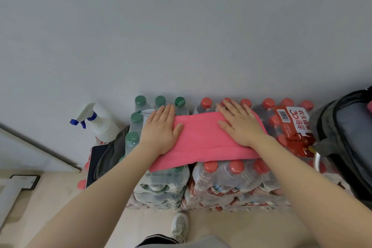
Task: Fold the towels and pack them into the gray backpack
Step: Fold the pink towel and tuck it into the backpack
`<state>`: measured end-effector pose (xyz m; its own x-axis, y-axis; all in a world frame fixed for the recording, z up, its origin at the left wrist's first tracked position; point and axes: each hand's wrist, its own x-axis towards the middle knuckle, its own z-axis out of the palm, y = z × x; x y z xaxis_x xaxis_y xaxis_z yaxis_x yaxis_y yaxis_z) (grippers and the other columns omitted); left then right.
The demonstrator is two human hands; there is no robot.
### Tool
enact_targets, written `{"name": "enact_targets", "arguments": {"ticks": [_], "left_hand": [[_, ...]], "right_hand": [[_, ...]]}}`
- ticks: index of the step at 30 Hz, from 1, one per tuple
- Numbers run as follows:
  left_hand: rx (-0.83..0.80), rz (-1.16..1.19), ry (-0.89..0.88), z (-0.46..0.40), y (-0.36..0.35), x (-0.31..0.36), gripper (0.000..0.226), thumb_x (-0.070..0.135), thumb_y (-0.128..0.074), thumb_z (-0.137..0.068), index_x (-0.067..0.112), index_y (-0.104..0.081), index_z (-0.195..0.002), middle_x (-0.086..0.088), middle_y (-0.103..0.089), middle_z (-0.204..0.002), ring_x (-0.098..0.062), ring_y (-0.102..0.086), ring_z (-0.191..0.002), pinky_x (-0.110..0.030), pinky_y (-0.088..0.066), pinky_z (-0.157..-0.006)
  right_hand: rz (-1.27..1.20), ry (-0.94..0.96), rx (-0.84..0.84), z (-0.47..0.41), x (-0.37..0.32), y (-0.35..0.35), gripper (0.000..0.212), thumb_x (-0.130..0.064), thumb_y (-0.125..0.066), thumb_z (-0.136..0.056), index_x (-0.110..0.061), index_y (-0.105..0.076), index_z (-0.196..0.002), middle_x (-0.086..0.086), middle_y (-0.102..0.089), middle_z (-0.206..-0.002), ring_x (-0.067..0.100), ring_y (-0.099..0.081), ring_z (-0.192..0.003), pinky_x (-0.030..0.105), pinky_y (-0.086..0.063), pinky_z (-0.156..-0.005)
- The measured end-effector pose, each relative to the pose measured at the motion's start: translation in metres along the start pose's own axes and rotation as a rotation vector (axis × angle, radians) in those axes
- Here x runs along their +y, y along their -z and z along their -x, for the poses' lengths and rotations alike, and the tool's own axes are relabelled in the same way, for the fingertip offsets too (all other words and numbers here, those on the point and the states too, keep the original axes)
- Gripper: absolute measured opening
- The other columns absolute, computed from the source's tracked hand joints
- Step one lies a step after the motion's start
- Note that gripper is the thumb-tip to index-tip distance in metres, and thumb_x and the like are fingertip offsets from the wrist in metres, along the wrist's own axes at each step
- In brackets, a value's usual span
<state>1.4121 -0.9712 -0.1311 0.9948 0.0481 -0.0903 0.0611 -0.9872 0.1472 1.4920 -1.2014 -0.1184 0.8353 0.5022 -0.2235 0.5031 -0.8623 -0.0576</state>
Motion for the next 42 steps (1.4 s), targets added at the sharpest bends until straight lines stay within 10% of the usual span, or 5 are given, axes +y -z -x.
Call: {"name": "enact_targets", "arguments": {"ticks": [9,16,19,30,42], "left_hand": [[0.009,0.024,-0.034,-0.005,0.007,0.022,0.097,0.067,0.011,-0.069,0.011,0.0,-0.148,-0.004,-0.001,-0.158,-0.019,0.004,-0.145,-0.034,0.004,-0.116],[-0.067,0.048,-0.432,-0.007,0.007,0.084,0.076,0.063,-0.017,-0.089,0.018,-0.002,-0.148,-0.002,0.004,-0.158,-0.017,0.003,-0.145,-0.031,0.001,-0.117],[-0.092,-0.017,-0.501,-0.006,0.002,0.103,0.091,0.068,0.005,-0.07,0.021,0.001,-0.148,-0.002,0.002,-0.158,-0.018,0.0,-0.145,-0.034,-0.001,-0.119],[-0.13,-0.077,-0.408,-0.028,-0.008,0.178,0.102,0.076,-0.036,-0.077,0.015,0.003,-0.148,-0.003,0.006,-0.157,-0.019,0.004,-0.145,-0.036,0.006,-0.117],[-0.029,0.209,-0.055,-0.007,0.018,0.068,0.056,0.03,-0.027,-0.097,0.005,-0.017,-0.146,-0.013,-0.022,-0.153,-0.026,-0.019,-0.142,-0.033,-0.011,-0.115]], "right_hand": [[-0.6,-0.581,0.106,0.033,0.017,0.005,0.062,-0.039,-0.043,-0.095,0.001,-0.026,-0.14,0.021,-0.04,-0.142,0.035,-0.042,-0.128,0.039,-0.037,-0.1],[-0.892,-0.566,0.075,0.048,0.03,0.023,0.027,-0.023,-0.061,-0.086,-0.009,-0.051,-0.066,0.005,-0.05,-0.068,0.017,-0.048,-0.063,0.028,-0.031,-0.052],[-1.133,-0.525,0.141,0.061,0.039,0.038,0.011,-0.016,-0.063,-0.085,-0.006,-0.06,-0.085,0.009,-0.061,-0.085,0.022,-0.056,-0.077,0.031,-0.043,-0.065],[-0.55,-0.303,0.147,0.074,0.083,0.065,0.028,-0.015,-0.044,-0.091,-0.019,-0.04,-0.063,0.002,-0.051,-0.07,0.024,-0.05,-0.072,0.03,-0.03,-0.054],[-0.394,-0.133,0.082,0.044,-0.008,0.04,0.029,-0.022,-0.045,-0.094,-0.004,-0.047,-0.117,0.016,-0.06,-0.11,0.033,-0.057,-0.101,0.03,-0.035,-0.07]]}}
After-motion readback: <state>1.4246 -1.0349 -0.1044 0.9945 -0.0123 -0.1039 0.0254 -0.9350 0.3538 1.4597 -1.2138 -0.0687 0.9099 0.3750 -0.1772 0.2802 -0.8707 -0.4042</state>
